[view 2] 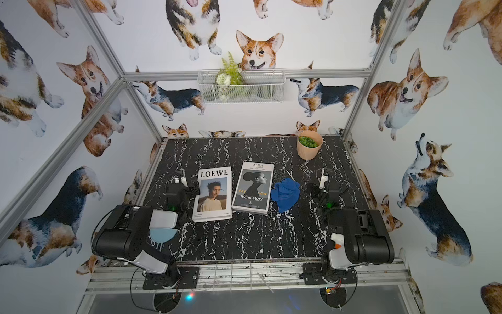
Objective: Wipe the cover of the book
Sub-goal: Pick up the cleaning item at the center of the board.
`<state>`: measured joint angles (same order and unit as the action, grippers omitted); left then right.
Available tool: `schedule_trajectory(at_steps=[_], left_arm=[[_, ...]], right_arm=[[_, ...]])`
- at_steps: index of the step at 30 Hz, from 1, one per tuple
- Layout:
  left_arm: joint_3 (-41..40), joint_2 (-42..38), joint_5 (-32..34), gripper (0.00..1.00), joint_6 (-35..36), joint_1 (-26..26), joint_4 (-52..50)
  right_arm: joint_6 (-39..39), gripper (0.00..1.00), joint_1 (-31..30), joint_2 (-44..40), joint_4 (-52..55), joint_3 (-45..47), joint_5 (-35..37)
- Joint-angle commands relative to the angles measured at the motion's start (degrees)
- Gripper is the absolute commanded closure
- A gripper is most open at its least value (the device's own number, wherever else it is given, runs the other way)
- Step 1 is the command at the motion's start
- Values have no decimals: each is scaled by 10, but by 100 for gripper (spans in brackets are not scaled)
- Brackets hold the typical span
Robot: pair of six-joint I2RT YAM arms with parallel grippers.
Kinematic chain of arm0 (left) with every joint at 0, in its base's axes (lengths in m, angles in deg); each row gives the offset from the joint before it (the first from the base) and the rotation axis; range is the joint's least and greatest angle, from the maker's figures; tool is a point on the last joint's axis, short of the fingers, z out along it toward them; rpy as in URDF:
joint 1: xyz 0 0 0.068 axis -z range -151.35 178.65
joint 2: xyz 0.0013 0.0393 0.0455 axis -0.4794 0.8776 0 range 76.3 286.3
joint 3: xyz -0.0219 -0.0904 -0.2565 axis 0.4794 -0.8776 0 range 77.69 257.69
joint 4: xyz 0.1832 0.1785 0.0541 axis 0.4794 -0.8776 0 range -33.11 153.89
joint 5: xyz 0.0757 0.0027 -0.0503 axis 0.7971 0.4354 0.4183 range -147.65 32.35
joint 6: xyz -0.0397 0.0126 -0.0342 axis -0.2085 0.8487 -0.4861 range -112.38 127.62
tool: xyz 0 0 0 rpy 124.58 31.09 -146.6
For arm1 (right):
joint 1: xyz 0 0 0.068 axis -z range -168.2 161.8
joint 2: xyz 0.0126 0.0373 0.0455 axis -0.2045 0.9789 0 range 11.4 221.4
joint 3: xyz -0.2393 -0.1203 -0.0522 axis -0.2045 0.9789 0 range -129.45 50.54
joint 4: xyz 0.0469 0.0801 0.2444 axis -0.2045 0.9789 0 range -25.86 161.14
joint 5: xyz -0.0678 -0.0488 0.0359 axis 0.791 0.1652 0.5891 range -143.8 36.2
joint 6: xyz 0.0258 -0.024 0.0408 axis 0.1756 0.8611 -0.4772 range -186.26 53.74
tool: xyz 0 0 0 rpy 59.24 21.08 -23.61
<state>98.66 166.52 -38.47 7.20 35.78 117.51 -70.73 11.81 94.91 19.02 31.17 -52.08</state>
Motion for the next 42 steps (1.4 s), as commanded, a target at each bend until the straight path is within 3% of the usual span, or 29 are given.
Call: schedule_trajectory(at_steps=[1,37,42], left_arm=[[2,0,-1,0,4,-1,13],[1,-1,-1,0,4,-1,14],[-14,-24,15,0,-3,-1,19]], right_arm=[[7,0,0,-2,-12,0,1],[5,0,0,-4,-15,2,4],[-5,0,-18,-60,46,-6,73]])
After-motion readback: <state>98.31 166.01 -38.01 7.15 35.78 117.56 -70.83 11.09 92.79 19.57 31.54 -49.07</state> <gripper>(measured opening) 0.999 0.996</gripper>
